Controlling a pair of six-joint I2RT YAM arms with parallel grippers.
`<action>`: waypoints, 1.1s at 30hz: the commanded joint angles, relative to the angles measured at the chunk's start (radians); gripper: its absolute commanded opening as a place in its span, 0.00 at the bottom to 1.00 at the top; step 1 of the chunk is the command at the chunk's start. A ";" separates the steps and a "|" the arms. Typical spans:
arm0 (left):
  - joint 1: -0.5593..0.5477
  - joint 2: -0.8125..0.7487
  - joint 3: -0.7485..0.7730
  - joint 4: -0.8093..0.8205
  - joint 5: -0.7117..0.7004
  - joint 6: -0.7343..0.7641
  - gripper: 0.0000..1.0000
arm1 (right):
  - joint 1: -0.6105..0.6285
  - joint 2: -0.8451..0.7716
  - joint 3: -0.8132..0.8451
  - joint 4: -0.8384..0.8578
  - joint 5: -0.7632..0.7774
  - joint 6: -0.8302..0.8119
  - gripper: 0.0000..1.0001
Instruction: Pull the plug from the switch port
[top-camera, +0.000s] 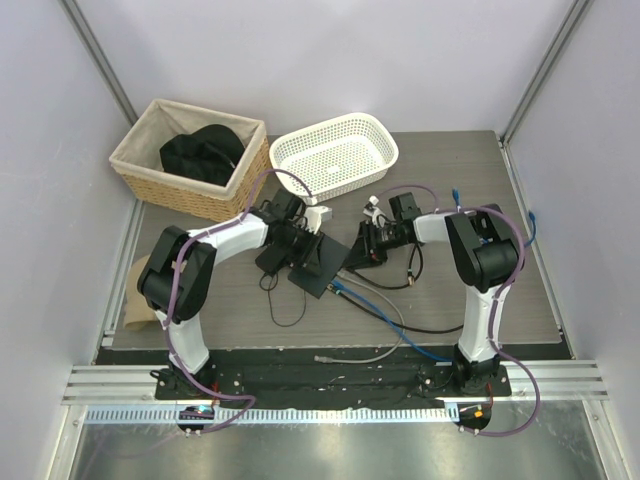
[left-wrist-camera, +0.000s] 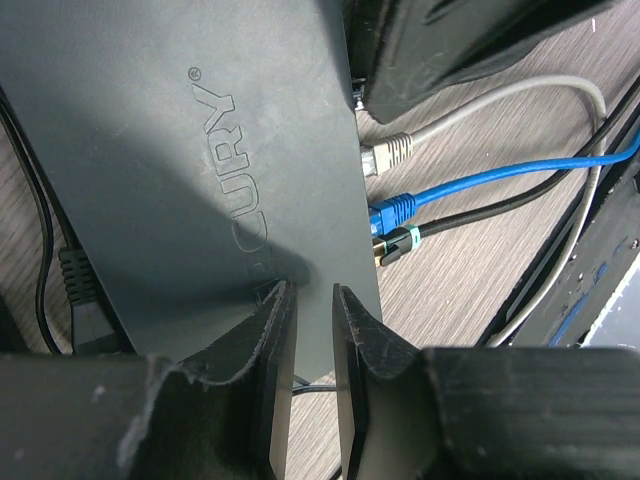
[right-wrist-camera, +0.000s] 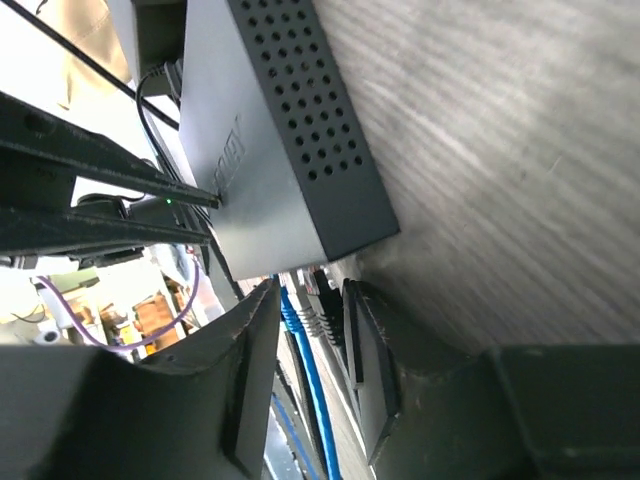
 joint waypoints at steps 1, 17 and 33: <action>-0.010 0.049 -0.016 -0.006 -0.061 0.018 0.25 | 0.039 0.141 -0.002 -0.046 0.436 -0.092 0.41; -0.018 0.066 -0.005 -0.003 -0.075 0.021 0.25 | 0.062 0.188 0.046 -0.117 0.520 -0.094 0.17; -0.036 0.089 0.016 -0.002 -0.097 0.021 0.25 | 0.079 0.193 0.071 -0.221 0.568 -0.103 0.01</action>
